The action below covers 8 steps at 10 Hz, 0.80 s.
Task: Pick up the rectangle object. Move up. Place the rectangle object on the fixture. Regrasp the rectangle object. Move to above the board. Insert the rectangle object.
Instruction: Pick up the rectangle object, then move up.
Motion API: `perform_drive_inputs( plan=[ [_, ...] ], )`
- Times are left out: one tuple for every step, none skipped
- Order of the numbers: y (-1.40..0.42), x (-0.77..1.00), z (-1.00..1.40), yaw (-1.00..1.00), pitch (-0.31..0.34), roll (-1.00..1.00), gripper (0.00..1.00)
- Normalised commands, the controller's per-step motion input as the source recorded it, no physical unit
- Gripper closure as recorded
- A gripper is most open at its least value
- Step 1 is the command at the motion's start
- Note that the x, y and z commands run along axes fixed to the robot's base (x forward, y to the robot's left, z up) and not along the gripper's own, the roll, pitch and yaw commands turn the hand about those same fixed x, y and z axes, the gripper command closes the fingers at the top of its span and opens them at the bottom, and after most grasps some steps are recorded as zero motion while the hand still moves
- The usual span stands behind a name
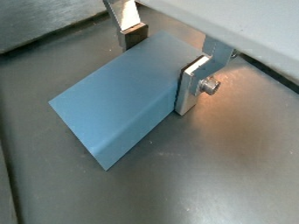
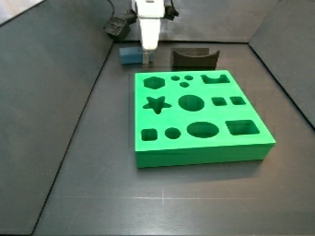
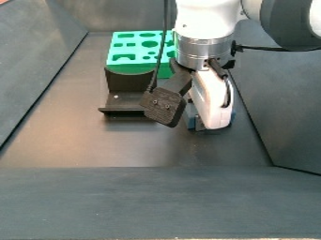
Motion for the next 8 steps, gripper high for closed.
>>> perform_drive_inputs(
  plan=[
    [0.0,0.0,0.0,0.0,0.0,0.0,1.0],
    [0.0,0.0,0.0,0.0,0.0,0.0,1.0],
    [0.0,0.0,0.0,0.0,0.0,0.0,1.0],
    [0.0,0.0,0.0,0.0,0.0,0.0,1.0],
    [0.0,0.0,0.0,0.0,0.0,0.0,1.0],
    [0.0,0.0,0.0,0.0,0.0,0.0,1.0],
    [0.0,0.0,0.83,0.0,0.0,0.0,1.0],
    [0.02,-0.04,0.77,0.03,0.022,-0.01,1.0]
  ],
)
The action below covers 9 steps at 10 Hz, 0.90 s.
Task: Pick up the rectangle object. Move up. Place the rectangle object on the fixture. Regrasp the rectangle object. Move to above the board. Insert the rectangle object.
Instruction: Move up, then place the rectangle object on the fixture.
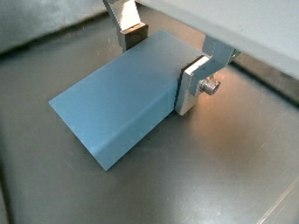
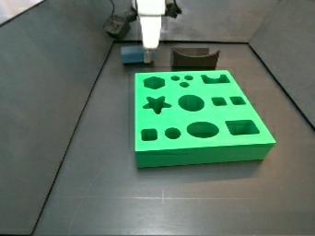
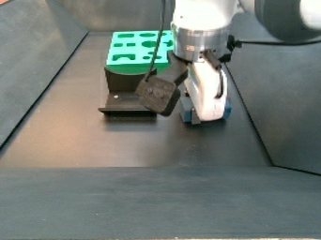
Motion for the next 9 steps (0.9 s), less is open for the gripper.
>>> perform_drive_inputs(
  plan=[
    [0.01,-0.04,0.7,0.03,0.03,-0.03,1.0],
    [0.0,-0.02,0.54,0.03,0.039,-0.05,1.0],
    [0.0,-0.01,0.4,0.03,0.051,-0.08,1.0],
    [0.0,-0.01,0.26,0.02,0.052,-0.09,1.0],
    [0.0,0.0,1.0,0.0,0.0,0.0,1.0],
    [0.0,0.0,1.0,-0.01,-0.004,-0.01,1.0],
    [0.0,-0.01,1.0,-0.01,0.005,-0.02,1.0],
    [-0.01,-0.01,1.0,0.0,0.01,-0.04,1.0],
    [-0.01,-0.02,1.0,0.0,0.016,-0.07,1.0]
  ],
)
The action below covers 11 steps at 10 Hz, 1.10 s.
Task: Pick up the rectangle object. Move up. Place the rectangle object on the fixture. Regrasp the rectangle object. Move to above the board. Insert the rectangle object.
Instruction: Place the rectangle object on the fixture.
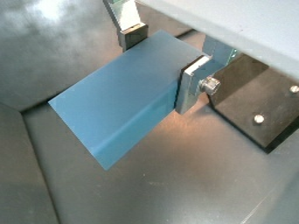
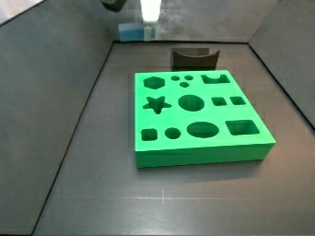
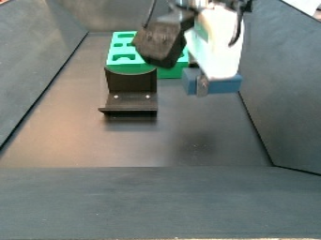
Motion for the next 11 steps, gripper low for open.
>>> perform_drive_inputs(
  plan=[
    [-0.01,-0.02,1.0,0.01,0.025,-0.1,1.0],
    [-0.01,-0.02,1.0,0.0,0.03,-0.11,1.0],
    [-0.01,-0.03,1.0,-0.01,0.029,-0.13,1.0],
    [-0.01,-0.03,1.0,-0.02,0.029,-0.14,1.0],
    [0.0,-0.02,0.88,-0.02,0.03,-0.16,1.0],
    [0.0,-0.02,0.74,-0.03,0.032,-0.17,1.0],
    [0.0,-0.01,0.61,-0.03,0.037,-0.17,1.0],
    [0.0,0.0,0.43,-0.03,0.048,-0.16,1.0],
    [0.0,0.0,0.28,-0.03,0.056,-0.15,1.0],
    [-0.44,1.0,0.39,1.0,-0.041,-0.03,1.0],
    [-0.44,1.0,0.36,1.0,-0.039,-0.03,1.0]
  ],
)
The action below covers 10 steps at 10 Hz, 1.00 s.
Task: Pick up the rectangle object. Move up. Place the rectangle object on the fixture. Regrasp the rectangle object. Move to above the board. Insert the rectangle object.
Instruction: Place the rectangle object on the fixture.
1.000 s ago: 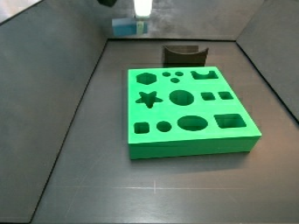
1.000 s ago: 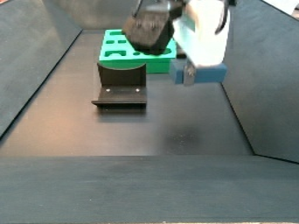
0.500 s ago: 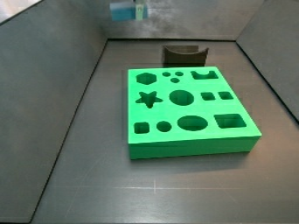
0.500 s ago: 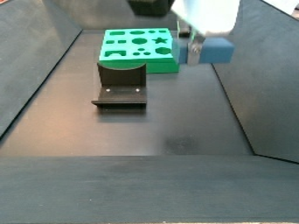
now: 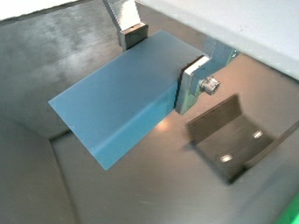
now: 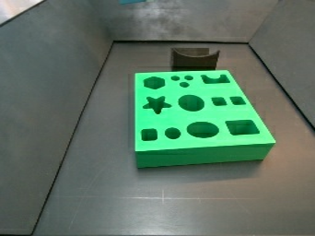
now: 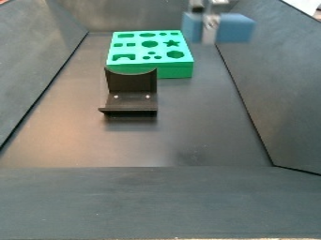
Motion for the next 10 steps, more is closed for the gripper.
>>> perform_drive_inputs(
  plan=[
    [-0.39,1.0,0.32,1.0,-0.027,-0.02,1.0],
    [-0.36,1.0,0.3,1.0,-0.024,-0.02,1.0],
    [-0.31,1.0,0.26,1.0,-0.017,-0.03,1.0],
    [-0.25,1.0,0.21,1.0,-0.007,-0.03,1.0],
    [-0.21,1.0,0.18,1.0,0.0,-0.03,1.0],
    [-0.19,1.0,0.16,1.0,0.006,-0.03,1.0],
    [-0.15,1.0,0.13,1.0,0.018,-0.03,1.0],
    [-0.12,1.0,0.1,1.0,0.03,-0.03,1.0],
    [-0.1,1.0,0.08,1.0,0.042,-0.03,1.0],
    [-0.08,1.0,0.06,1.0,0.054,-0.04,1.0]
  ],
)
